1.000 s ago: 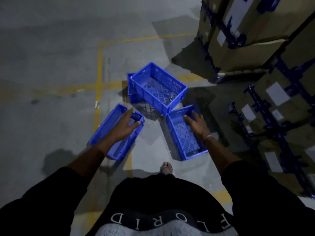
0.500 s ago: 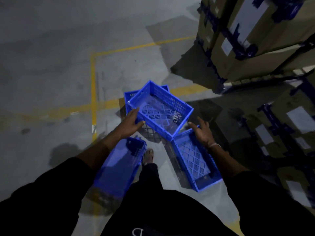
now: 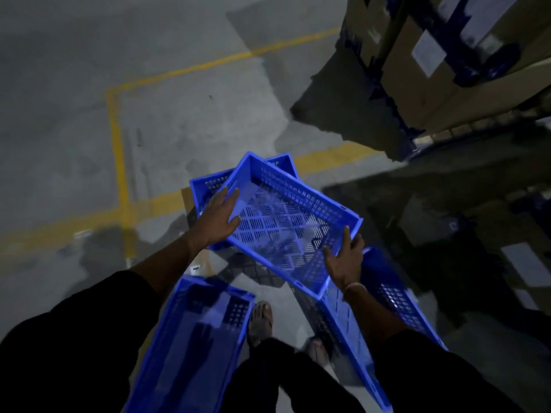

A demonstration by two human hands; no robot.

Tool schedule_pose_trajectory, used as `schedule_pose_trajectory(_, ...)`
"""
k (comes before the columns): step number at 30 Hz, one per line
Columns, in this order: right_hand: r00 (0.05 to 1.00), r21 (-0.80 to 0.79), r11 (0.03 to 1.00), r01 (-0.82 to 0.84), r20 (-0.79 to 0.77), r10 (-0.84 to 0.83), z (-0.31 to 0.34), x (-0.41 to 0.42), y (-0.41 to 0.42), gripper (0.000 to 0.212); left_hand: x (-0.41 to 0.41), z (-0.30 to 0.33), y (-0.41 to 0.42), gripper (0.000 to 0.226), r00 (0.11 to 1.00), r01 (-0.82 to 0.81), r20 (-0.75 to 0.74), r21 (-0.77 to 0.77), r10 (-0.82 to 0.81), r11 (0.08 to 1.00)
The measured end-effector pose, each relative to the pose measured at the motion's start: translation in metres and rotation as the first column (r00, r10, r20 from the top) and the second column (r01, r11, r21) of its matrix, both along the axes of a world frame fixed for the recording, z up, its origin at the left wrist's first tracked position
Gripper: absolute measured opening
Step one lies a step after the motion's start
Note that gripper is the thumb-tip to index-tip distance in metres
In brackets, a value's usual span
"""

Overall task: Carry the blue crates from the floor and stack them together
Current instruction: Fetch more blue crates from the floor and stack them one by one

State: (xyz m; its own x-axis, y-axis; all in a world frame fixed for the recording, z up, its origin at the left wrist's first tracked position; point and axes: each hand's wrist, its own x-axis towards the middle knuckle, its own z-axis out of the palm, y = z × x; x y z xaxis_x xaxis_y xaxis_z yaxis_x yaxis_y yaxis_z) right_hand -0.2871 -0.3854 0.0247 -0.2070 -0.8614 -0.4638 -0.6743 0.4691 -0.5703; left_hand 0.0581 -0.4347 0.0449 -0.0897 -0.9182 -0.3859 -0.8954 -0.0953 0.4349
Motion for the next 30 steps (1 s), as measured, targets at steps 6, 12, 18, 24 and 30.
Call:
schedule_pose_trajectory(6, 0.981, 0.038, 0.999, 0.008, -0.194, 0.0, -0.125, -0.008, -0.032, 0.099, 0.001, -0.109, -0.079, 0.078, 0.976, -0.122, 0.185, 0.011, 0.118, 0.992)
schedule_pose_trajectory(12, 0.963, -0.004, 0.996, 0.092, -0.254, -0.09, -0.188, -0.006, -0.035, 0.102, 0.004, -0.173, -0.126, 0.082, 0.931, -0.282, 0.249, 0.03, 0.266, 0.959)
schedule_pose_trajectory(18, 0.938, -0.028, 0.993, 0.118, -0.326, -0.121, -0.206, -0.003, -0.033, 0.105, 0.014, -0.212, -0.137, 0.081, 0.887, -0.324, 0.357, 0.028, 0.293, 0.946)
schedule_pose_trajectory(24, 0.951, -0.002, 0.991, 0.132, -0.283, -0.127, -0.199, -0.02, -0.036, 0.104, 0.018, -0.218, -0.13, 0.074, 0.882, -0.329, 0.352, -0.015, 0.312, 0.944)
schedule_pose_trajectory(30, 0.953, -0.041, 0.992, 0.116, -0.276, -0.123, -0.143, -0.049, -0.021, 0.104, 0.01, -0.169, -0.108, 0.077, 0.927, -0.241, 0.289, -0.027, 0.239, 0.97)
